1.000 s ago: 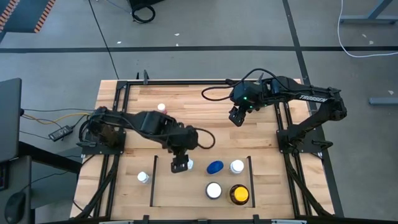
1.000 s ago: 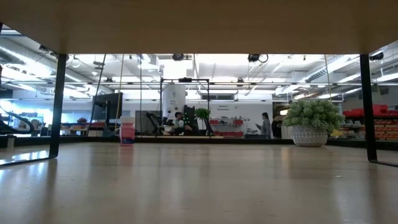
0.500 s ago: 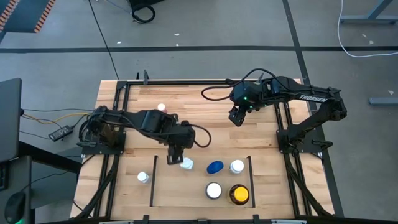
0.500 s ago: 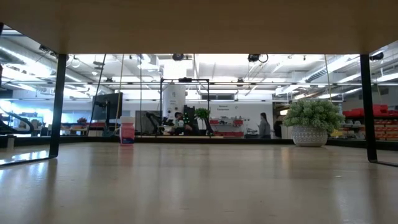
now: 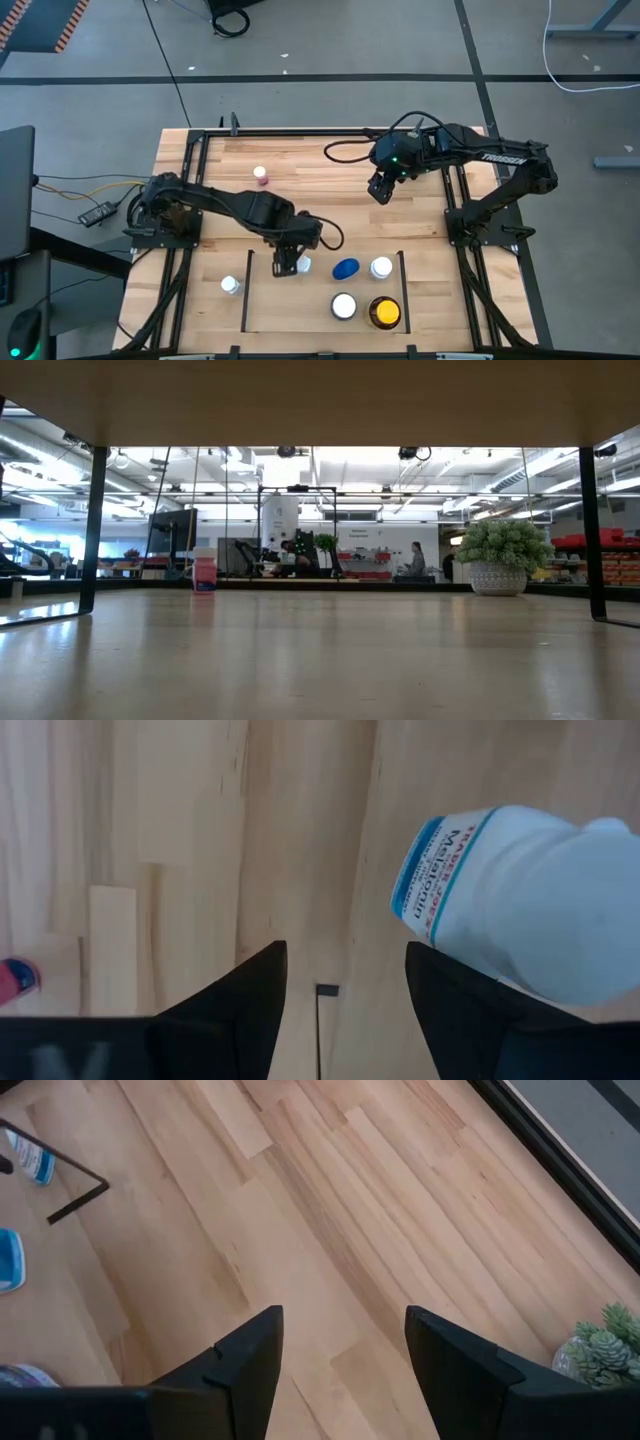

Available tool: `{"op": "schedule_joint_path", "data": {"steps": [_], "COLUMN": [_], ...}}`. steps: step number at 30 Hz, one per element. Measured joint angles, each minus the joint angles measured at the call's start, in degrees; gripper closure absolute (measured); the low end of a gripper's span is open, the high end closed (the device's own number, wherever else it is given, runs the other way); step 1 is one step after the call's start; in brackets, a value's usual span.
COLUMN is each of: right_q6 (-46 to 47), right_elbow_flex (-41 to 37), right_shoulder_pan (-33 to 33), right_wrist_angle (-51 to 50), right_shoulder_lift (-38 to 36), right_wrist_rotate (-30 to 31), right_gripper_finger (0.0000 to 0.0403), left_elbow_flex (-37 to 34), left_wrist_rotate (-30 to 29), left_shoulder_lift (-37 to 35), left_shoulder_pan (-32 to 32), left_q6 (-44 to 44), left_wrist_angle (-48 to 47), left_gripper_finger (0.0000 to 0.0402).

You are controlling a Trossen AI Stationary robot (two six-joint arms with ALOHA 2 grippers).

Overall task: Pick and place medicine bottles onto shelf by color
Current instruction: Put the top white and blue medicine bottle on the shelf, then align the white and blue medicine bottle with the other white and blue medicine bottle on the shelf

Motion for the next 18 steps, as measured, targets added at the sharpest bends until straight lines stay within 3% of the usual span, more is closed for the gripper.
{"op": "schedule_joint_path", "data": {"steps": [10, 18], "right_q6": [-0.2, -0.2], "right_elbow_flex": [0.0, 0.0], "right_shoulder_pan": [0.0, 0.0], "right_wrist_angle": [0.0, 0.0], "right_shoulder_lift": [0.0, 0.0], "right_wrist_rotate": [0.0, 0.0], "right_gripper_finger": [0.0185, 0.0185], "left_elbow_flex": [-0.3, -0.3], "left_wrist_rotate": [1.1, 1.4], "left_shoulder_lift": [0.0, 0.0], "left_shoulder_pan": [-0.6, -0.2], "left_q6": [0.3, 0.8], "left_wrist_angle": [4.8, -1.0], "left_gripper_finger": [0.02, 0.0207]}}
